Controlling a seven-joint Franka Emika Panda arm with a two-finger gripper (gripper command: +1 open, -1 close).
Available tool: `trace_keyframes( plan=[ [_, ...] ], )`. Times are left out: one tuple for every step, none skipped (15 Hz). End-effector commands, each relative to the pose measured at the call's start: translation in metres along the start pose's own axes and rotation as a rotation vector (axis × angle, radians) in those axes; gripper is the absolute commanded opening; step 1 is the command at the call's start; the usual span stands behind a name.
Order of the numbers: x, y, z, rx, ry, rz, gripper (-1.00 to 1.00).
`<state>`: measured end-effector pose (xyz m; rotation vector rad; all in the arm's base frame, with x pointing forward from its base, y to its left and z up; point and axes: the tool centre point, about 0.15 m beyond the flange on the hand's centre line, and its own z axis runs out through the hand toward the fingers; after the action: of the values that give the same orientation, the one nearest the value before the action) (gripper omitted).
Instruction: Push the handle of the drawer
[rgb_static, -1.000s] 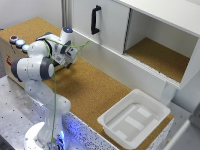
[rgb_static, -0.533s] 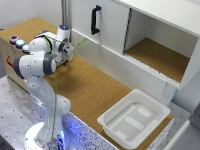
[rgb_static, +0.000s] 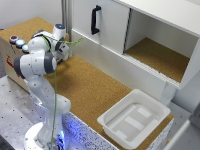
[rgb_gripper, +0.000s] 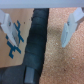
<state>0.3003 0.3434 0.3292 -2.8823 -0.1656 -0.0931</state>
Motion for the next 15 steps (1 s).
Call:
trace_keyframes(
  plan=[
    [-0.026, 0.013, -0.027, 0.019, 0.092, 0.036, 1.00],
    [-0.027, 0.015, -0.033, 0.013, 0.100, 0.044, 1.00],
    [-0.030, 0.018, -0.040, 0.011, 0.105, 0.048, 1.00],
    [-0.031, 0.020, -0.045, 0.008, 0.114, 0.053, 1.00],
    [-0.031, 0.022, -0.049, 0.004, 0.122, 0.049, 1.00],
    [-0.030, 0.024, -0.052, -0.013, 0.124, 0.046, 1.00],
    [-0.028, 0.027, -0.055, -0.022, 0.130, 0.049, 1.00],
    [-0.026, 0.031, -0.061, -0.030, 0.139, 0.054, 1.00],
    [-0.025, 0.037, -0.067, -0.039, 0.146, 0.063, 1.00],
    [-0.023, 0.045, -0.073, -0.042, 0.143, 0.075, 1.00],
    [-0.021, 0.053, -0.079, -0.055, 0.148, 0.085, 1.00],
    [-0.019, 0.061, -0.084, -0.070, 0.143, 0.094, 1.00],
    [-0.018, 0.068, -0.089, -0.075, 0.143, 0.097, 1.00],
    [-0.016, 0.075, -0.095, -0.078, 0.149, 0.092, 1.00],
    [-0.013, 0.083, -0.100, -0.068, 0.144, 0.085, 1.00]
  ],
)
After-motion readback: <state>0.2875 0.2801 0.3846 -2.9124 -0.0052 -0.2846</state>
